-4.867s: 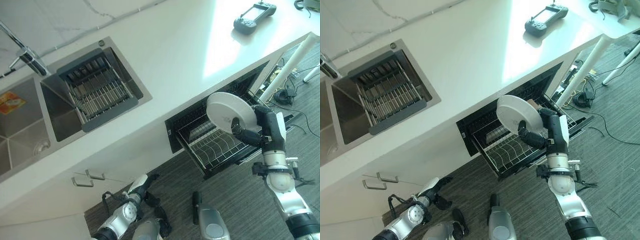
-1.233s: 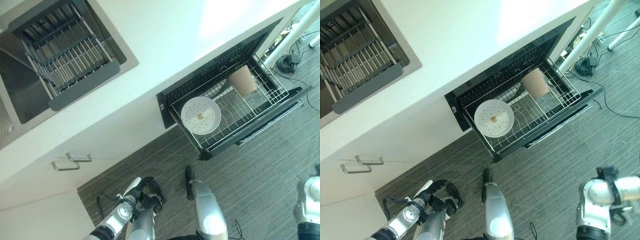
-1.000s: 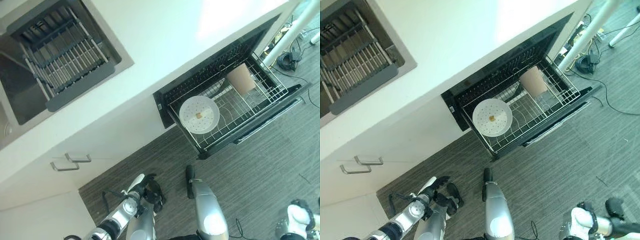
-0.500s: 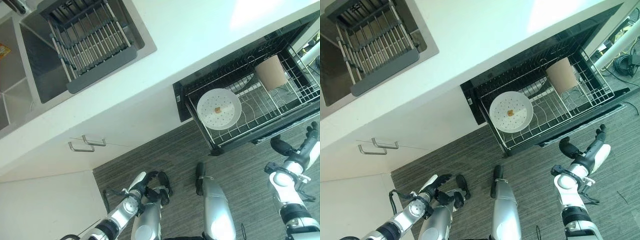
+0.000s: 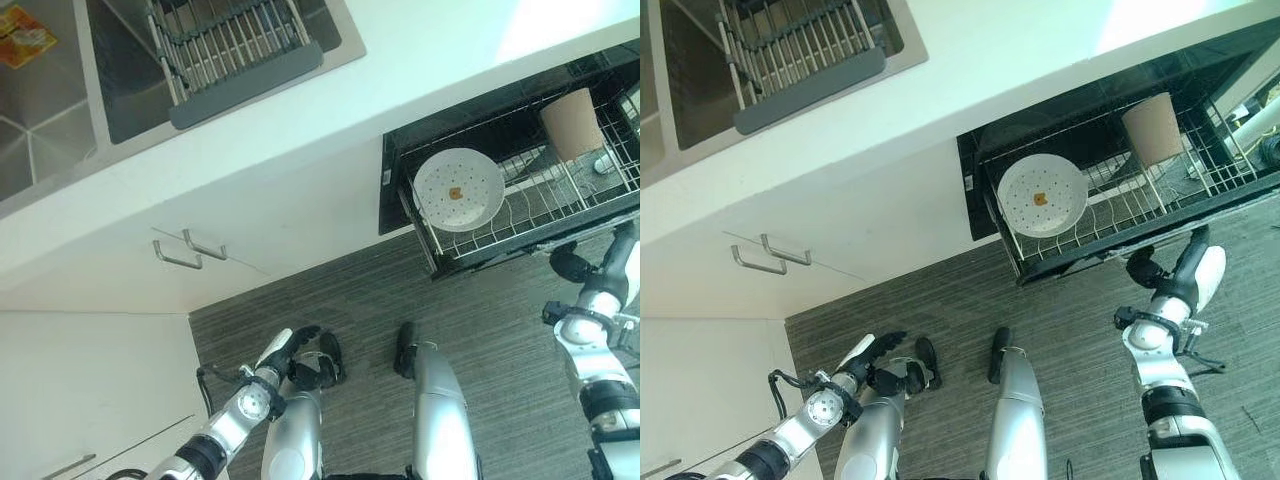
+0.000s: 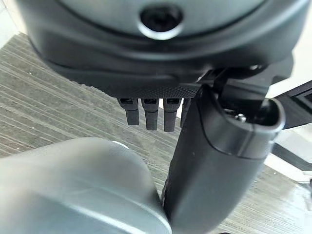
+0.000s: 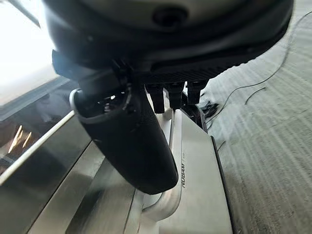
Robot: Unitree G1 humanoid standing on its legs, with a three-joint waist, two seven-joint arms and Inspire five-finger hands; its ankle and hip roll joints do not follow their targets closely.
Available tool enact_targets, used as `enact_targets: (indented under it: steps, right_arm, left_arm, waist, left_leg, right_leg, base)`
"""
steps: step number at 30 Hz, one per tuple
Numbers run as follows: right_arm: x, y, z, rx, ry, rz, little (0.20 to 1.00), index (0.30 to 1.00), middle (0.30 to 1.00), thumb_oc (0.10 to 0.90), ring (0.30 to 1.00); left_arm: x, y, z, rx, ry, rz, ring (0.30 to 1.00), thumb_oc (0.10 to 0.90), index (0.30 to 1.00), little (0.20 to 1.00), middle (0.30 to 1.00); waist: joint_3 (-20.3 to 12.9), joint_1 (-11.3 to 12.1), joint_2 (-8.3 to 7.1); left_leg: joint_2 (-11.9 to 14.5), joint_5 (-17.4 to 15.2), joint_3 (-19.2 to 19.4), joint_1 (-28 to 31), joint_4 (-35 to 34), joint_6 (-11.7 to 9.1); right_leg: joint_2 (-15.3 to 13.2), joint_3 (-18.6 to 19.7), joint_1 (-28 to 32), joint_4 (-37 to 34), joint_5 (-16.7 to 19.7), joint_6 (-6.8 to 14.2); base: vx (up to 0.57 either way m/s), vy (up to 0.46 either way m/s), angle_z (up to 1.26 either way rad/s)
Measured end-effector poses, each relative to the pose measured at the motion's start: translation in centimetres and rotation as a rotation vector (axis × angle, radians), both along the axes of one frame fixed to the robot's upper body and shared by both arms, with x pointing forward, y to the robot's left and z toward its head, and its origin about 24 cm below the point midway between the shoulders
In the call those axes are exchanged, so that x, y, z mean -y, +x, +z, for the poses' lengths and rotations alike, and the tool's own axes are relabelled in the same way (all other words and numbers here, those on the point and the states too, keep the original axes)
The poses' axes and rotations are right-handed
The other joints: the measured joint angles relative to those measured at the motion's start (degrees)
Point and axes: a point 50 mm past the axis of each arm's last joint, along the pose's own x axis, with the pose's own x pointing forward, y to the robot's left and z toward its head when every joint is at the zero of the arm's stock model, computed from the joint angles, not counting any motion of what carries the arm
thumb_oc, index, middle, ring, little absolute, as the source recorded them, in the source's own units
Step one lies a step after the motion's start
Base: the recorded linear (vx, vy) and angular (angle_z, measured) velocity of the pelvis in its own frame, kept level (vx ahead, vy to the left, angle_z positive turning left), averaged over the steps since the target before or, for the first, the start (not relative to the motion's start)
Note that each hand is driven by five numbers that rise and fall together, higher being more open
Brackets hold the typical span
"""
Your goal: Place the dishes in the dishwasher.
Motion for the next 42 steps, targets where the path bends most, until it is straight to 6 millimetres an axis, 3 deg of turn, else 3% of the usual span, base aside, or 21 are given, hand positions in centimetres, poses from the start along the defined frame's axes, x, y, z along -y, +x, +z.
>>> enact_targets:
  steps: [7, 10, 16, 20, 24, 33, 35, 37, 38, 39, 40, 42]
  right_arm:
    - [0.0, 3.0, 4.5, -0.033, -0.092, 0.019, 0.9, 0.9, 0.9, 0.8, 0.9]
    - [0.7, 3.3, 5.9, -0.068, -0.159, 0.008, 0.9, 0.9, 0.9, 0.8, 0.9]
    - [0.3, 4.5, 8.7, -0.118, -0.279, 0.02, 0.9, 0.9, 0.9, 0.8, 0.9]
    - [1.4, 4.4, 10.2, -0.17, -0.34, 0.013, 0.9, 0.9, 0.9, 0.8, 0.9]
    - [1.9, 4.6, 13.6, -0.219, -0.459, 0.01, 0.9, 0.9, 0.9, 0.8, 0.9]
    - [2.2, 4.6, 13.9, -0.222, -0.389, 0.042, 0.9, 0.9, 0.9, 0.8, 0.9]
    - [1.9, 4.3, 11.6, -0.146, -0.23, 0.096, 0.9, 0.9, 0.9, 0.8, 0.9]
    - [-0.2, 4.4, 7.0, -0.14, -0.13, 0.192, 0.9, 0.9, 0.9, 0.8, 0.9]
    - [-1.5, 3.9, 4.3, -0.139, -0.08, 0.249, 0.9, 0.9, 0.9, 0.8, 0.9]
    - [-5.5, 2.8, -1.4, -0.19, 0.018, 0.384, 0.9, 0.9, 0.9, 0.8, 0.9]
    - [-8.3, 0.7, -6.5, -0.253, 0.136, 0.439, 0.9, 0.9, 0.9, 0.8, 0.9]
    - [-10.0, -1.5, -10.6, -0.369, 0.207, 0.447, 0.9, 0.9, 0.9, 0.8, 0.9]
  left_arm:
    - [0.7, 0.2, 0.7, 0.034, -0.037, -0.027, 0.9, 0.8, 0.9, 0.9, 0.9]
    - [1.0, 0.2, 0.9, 0.048, -0.052, -0.043, 0.9, 0.8, 0.9, 0.9, 0.9]
    - [1.2, 0.1, 1.3, 0.068, -0.067, -0.064, 0.9, 0.8, 0.9, 0.9, 0.9]
    - [0.6, 0.1, 1.9, 0.09, -0.059, -0.096, 0.9, 0.8, 0.9, 0.9, 0.9]
    - [-1.6, -0.3, 2.7, 0.116, -0.025, -0.118, 0.9, 0.8, 0.9, 0.9, 0.9]
    - [-2.5, -1.0, 2.4, 0.05, -0.086, -0.107, 0.9, 0.8, 0.9, 0.9, 0.9]
    - [-2.6, -1.2, 1.9, -0.003, -0.18, -0.066, 0.9, 0.8, 0.9, 0.9, 0.9]
    - [-2.3, -1.6, 1.2, -0.055, -0.248, -0.046, 0.9, 0.8, 0.9, 0.9, 0.9]
    - [-1.8, -1.9, 0.7, -0.079, -0.29, -0.038, 0.9, 0.8, 0.9, 0.9, 0.9]
    - [-0.3, -2.3, 0.1, -0.123, -0.382, -0.043, 0.9, 0.8, 0.9, 0.9, 0.9]
    - [1.2, -2.2, -0.2, -0.163, -0.493, -0.047, 0.9, 0.8, 0.9, 0.9, 0.9]
    - [2.2, -2.0, -0.4, -0.194, -0.594, -0.036, 0.9, 0.8, 0.9, 0.9, 0.9]
  waist:
    - [0.0, 3.8, 0.42]
    - [0.1, 5.4, 0.62]
    - [0.1, 6.9, 0.77]
    - [0.1, 7.0, 0.77]
    - [0.1, 7.2, 0.75]
    - [0.1, 7.1, 0.47]
    - [0.1, 6.9, 0.33]
    - [0.0, 6.7, -0.06]
    - [0.0, 6.7, -0.13]
    - [0.0, 5.3, -0.12]
    - [0.0, 4.6, -0.07]
    - [-0.1, 3.4, -0.04]
  left_leg:
    - [-0.3, 0.4, -1.6, -2.4, 0.7, 0.1]
    - [-0.4, 1.0, -3.1, -2.5, 0.2, -0.5]
    - [-0.2, 1.6, -4.8, -3.1, -0.5, -1.5]
    - [-0.3, 2.0, -5.5, -3.5, -0.4, -1.8]
    - [-0.4, 2.8, -7.8, -4.2, -1.0, -2.5]
    - [-0.1, 6.4, -10.7, -1.9, -7.4, -3.5]
    - [0.3, 8.1, -10.2, 1.8, -11.5, -4.2]
    - [0.5, 9.0, -9.2, 6.2, -15.3, -4.2]
    - [0.7, 9.5, -8.8, 8.7, -17.5, -4.4]
    - [0.9, 9.8, -7.5, 13.1, -20.2, -4.2]
    - [0.9, 9.9, -6.7, 16.2, -21.9, -4.2]
    - [0.9, 9.9, -6.0, 19.4, -23.7, -4.2]
  right_leg:
    - [-0.5, -1.6, -1.3, 1.6, -0.9, -0.8]
    - [-0.4, -2.7, -1.0, 1.5, -0.8, -1.5]
    - [-0.4, -5.0, -0.7, 1.7, -1.4, -2.4]
    - [-0.3, -5.4, -0.7, 1.6, -1.5, -2.8]
    - [0.7, -6.3, -0.6, 0.8, -1.6, -2.4]
    - [2.8, -8.8, 2.7, -5.1, 0.4, -2.6]
    - [3.4, -8.9, 5.4, -7.9, 1.3, -2.5]
    - [4.3, -8.7, 9.0, -11.3, 2.2, -2.3]
    - [4.7, -8.6, 11.4, -13.2, 2.6, -2.0]
    - [5.3, -8.2, 15.2, -16.1, 3.5, -2.2]
    - [5.7, -8.1, 18.1, -18.5, 4.7, -2.6]
    - [6.2, -7.9, 21.6, -21.3, 5.5, -2.1]
  base:
    - [0.01, -0.021, 0.1]
    - [0.01, -0.037, 0.17]
    - [0.01, -0.038, 0.11]
    - [0.04, -0.034, 0.03]
    - [0.06, -0.084, 0.03]
    - [0.01, -0.057, 0.06]
    - [-0.01, 0.045, -0.01]
    - [0.0, 0.074, -0.08]
    - [-0.01, 0.094, -0.14]
    - [0.0, 0.099, -0.18]
    - [0.03, 0.093, -0.15]
    - [0.08, 0.064, -0.14]
